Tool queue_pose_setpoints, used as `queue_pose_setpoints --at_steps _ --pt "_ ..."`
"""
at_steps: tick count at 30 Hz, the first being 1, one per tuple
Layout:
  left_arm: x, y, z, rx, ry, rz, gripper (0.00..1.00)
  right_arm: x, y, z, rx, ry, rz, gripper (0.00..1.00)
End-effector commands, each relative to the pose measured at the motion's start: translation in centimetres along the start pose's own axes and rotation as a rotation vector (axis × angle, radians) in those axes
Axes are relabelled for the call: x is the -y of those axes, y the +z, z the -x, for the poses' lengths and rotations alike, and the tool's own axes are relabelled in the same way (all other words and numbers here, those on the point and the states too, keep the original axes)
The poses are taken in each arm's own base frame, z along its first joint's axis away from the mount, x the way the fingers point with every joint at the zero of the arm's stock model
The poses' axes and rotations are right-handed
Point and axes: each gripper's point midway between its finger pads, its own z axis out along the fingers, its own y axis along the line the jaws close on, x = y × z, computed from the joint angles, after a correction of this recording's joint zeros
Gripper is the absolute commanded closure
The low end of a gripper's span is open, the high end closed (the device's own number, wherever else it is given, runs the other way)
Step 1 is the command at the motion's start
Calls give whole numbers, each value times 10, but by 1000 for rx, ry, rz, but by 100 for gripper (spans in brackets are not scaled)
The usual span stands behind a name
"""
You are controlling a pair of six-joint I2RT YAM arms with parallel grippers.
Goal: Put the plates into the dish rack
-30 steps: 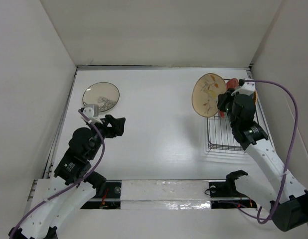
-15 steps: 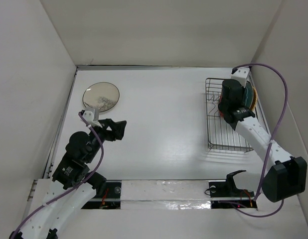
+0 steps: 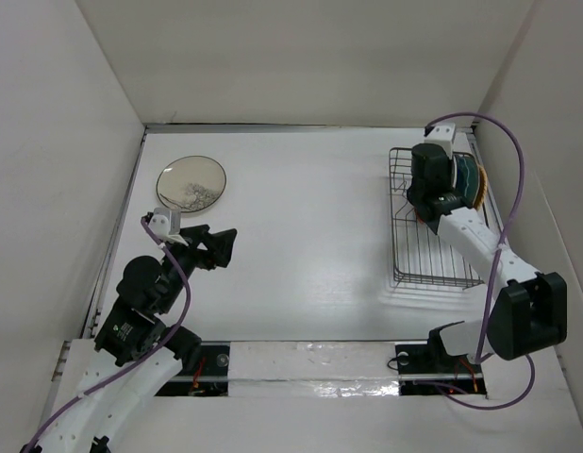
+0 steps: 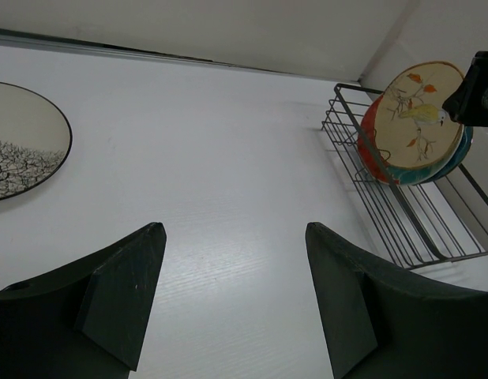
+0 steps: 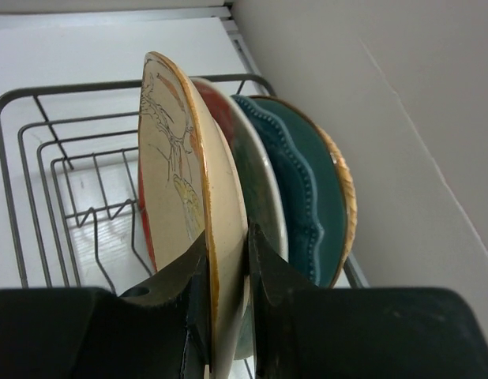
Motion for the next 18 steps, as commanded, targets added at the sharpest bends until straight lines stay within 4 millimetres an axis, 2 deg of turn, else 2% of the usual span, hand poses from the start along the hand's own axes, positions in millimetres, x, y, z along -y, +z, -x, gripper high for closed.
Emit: queue_pose_setpoints --at_steps 1,3,5,11,12,13,15,16,18 --pt "2 3 4 27 7 -14 31 0 0 30 86 137 11 100" --pt "1 4 3 22 6 -7 31 -18 3 22 70 132 83 100" --pt "-2 7 -1 7 7 10 31 -35 6 1 15 111 135 99" --pt "-11 14 -9 -32 13 68 31 -53 12 -37 -60 163 148 83" --pt "-14 15 -8 -29 17 80 31 -55 12 -39 -65 164 155 79" --pt "-14 15 -8 -26 17 86 31 -58 13 -41 -72 163 165 68" --pt "-19 18 -9 -32 19 113 32 -62 11 -46 -90 181 179 53" --pt "-21 19 -10 -34 20 123 32 -60 9 -44 -88 196 180 39" --pt "-25 22 -12 -47 26 151 34 -57 4 -40 -80 233 190 27"
